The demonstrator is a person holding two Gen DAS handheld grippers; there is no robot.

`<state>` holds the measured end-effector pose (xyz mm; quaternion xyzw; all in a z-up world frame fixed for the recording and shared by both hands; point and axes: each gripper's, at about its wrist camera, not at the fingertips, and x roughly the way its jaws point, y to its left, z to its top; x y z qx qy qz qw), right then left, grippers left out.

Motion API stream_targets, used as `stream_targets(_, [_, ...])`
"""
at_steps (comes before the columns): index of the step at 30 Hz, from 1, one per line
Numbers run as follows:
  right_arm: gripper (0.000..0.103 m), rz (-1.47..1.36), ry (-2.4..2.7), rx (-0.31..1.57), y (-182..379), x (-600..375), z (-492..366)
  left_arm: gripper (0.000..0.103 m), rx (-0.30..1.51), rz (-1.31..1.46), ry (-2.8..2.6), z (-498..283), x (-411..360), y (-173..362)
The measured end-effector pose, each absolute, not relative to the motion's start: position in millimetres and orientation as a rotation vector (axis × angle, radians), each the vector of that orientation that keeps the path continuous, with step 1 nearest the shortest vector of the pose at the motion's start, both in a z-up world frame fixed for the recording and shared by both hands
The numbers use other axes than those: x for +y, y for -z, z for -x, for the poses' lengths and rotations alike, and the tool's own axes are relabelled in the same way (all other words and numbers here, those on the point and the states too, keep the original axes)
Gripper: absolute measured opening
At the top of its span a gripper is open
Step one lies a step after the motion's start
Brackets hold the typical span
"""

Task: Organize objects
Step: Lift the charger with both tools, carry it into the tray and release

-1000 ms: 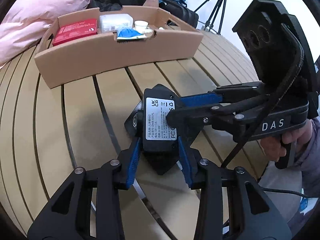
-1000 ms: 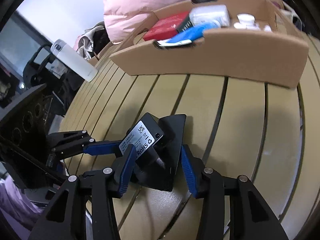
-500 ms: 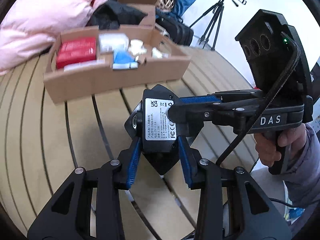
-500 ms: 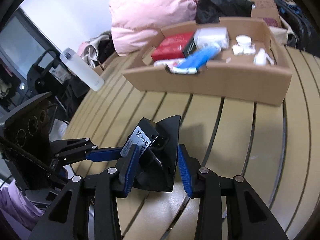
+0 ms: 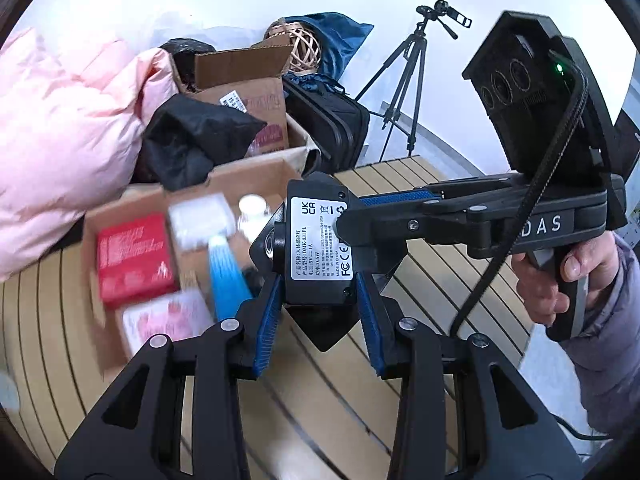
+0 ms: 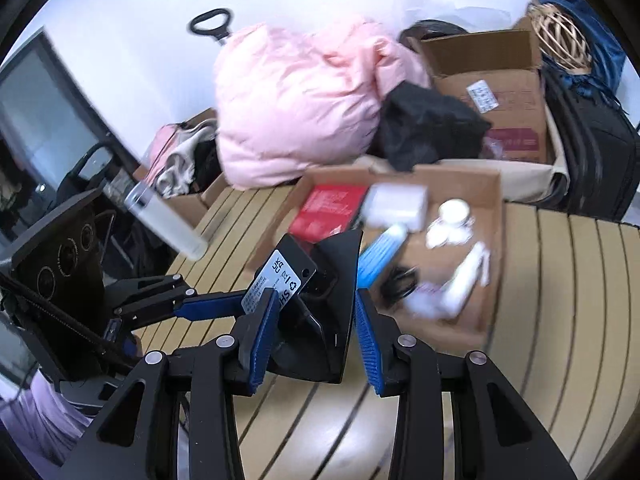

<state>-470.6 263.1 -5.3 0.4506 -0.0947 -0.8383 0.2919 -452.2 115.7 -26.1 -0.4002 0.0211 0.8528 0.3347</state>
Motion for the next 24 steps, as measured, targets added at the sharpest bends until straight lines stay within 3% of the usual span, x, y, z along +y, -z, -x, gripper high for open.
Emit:
stream_targets(7, [0.041, -1.328, 2.231, -0.269, 39.2, 282.2, 552.4, 0.034, -0.021, 1.217, -2.183, 530.9, 143.5, 82.5])
stream_targets(12, [0.042, -1.468, 2.275, -0.241, 95.1, 280.7, 597.5, 0.036, 0.065, 1.349, -2.248, 556.2, 162.1, 123.8])
stream_targets(16, [0.053, -1.543, 2.318, -0.215, 120.6, 280.6, 608.3, 0.074, 0.053, 1.327, -2.315, 548.0, 148.4, 110.5])
stream_targets(18, [0.088, -1.483, 2.325, -0.224, 112.4, 280.9, 604.4, 0.083, 0.066, 1.331, -2.383, 539.5, 132.0, 97.1])
stream_targets(20, [0.091, -1.424, 2.352, -0.214, 95.5, 279.6, 596.6, 0.096, 0.057, 1.322, -2.456, 531.5, 112.0, 82.3])
stream_targets(24, [0.091, -1.379, 2.441, -0.074, 59.7, 270.5, 576.3, 0.102, 0.003, 1.311, -2.617, 511.4, 70.7, 44.4])
